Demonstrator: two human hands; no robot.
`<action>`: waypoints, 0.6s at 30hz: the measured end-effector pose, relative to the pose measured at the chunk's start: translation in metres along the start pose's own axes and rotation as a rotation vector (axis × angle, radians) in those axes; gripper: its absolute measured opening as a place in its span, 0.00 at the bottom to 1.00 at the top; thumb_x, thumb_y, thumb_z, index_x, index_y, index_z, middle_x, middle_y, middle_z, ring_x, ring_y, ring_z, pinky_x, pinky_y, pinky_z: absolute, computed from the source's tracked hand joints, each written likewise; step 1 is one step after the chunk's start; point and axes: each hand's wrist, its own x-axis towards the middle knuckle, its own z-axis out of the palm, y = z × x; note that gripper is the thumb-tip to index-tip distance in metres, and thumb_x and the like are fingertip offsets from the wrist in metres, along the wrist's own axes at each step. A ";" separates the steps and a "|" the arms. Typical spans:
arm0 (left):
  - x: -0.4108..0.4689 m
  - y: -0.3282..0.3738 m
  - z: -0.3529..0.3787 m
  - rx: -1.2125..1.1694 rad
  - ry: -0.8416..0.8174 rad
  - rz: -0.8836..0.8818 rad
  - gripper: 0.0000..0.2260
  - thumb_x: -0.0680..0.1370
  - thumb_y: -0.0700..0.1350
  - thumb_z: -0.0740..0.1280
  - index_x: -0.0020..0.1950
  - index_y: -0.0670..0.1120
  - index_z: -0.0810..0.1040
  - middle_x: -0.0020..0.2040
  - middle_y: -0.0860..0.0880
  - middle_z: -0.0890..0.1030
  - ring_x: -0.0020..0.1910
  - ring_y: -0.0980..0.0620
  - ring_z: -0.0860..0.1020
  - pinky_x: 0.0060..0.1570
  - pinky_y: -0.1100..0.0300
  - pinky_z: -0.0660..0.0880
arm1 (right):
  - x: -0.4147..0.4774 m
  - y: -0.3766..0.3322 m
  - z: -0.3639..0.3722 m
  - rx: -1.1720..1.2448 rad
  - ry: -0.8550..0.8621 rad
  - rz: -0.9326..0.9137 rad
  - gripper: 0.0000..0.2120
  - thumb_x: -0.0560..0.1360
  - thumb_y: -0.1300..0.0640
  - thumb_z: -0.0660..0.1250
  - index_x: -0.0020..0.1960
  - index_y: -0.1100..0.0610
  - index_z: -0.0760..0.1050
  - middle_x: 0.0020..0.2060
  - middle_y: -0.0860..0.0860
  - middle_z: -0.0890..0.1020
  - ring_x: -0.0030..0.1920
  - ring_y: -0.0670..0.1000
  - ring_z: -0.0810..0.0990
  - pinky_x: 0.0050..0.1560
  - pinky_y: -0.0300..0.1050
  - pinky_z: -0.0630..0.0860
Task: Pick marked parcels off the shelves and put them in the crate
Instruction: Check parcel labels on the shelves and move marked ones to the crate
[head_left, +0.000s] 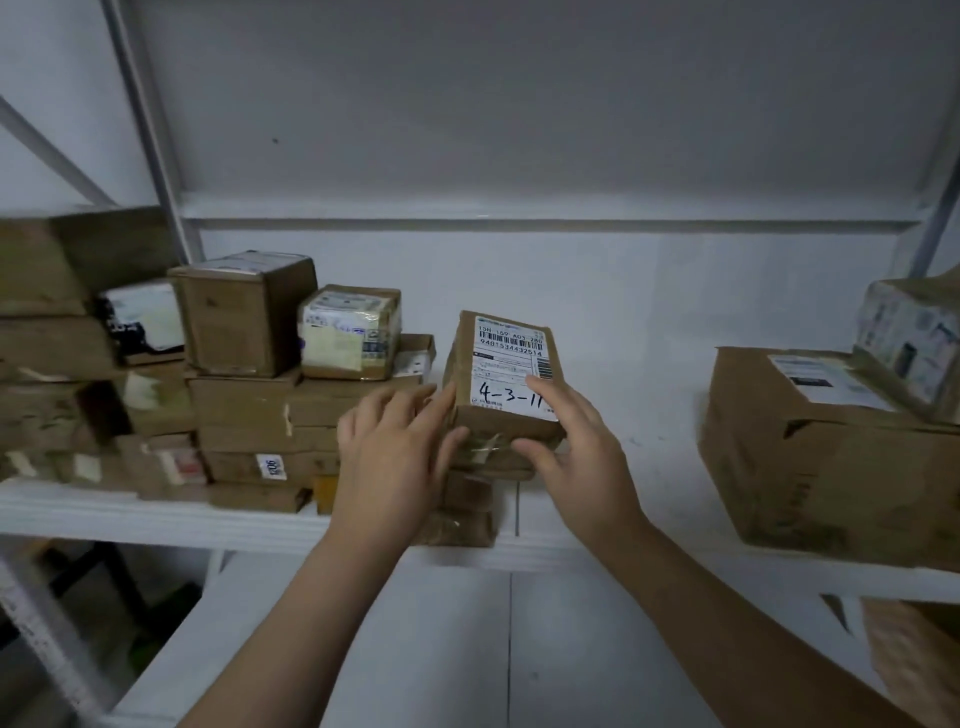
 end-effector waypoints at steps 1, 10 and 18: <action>0.004 -0.009 -0.001 0.027 -0.021 0.024 0.20 0.75 0.57 0.56 0.61 0.51 0.79 0.56 0.46 0.80 0.56 0.40 0.74 0.51 0.46 0.70 | 0.001 0.000 0.005 -0.017 0.001 0.011 0.27 0.73 0.62 0.71 0.70 0.51 0.69 0.67 0.50 0.72 0.58 0.33 0.67 0.54 0.18 0.63; 0.026 -0.061 -0.001 0.127 -0.312 0.024 0.19 0.78 0.55 0.62 0.67 0.50 0.72 0.62 0.47 0.76 0.61 0.44 0.71 0.58 0.49 0.66 | 0.012 -0.007 0.041 -0.339 -0.174 0.195 0.25 0.77 0.56 0.67 0.72 0.50 0.65 0.72 0.51 0.62 0.60 0.54 0.75 0.54 0.47 0.74; 0.023 -0.086 0.012 0.033 -0.242 0.131 0.15 0.75 0.43 0.68 0.62 0.45 0.77 0.55 0.44 0.78 0.53 0.41 0.76 0.51 0.48 0.71 | 0.027 0.000 0.063 -0.298 -0.102 0.230 0.24 0.75 0.62 0.69 0.68 0.57 0.67 0.62 0.56 0.65 0.55 0.55 0.76 0.56 0.40 0.71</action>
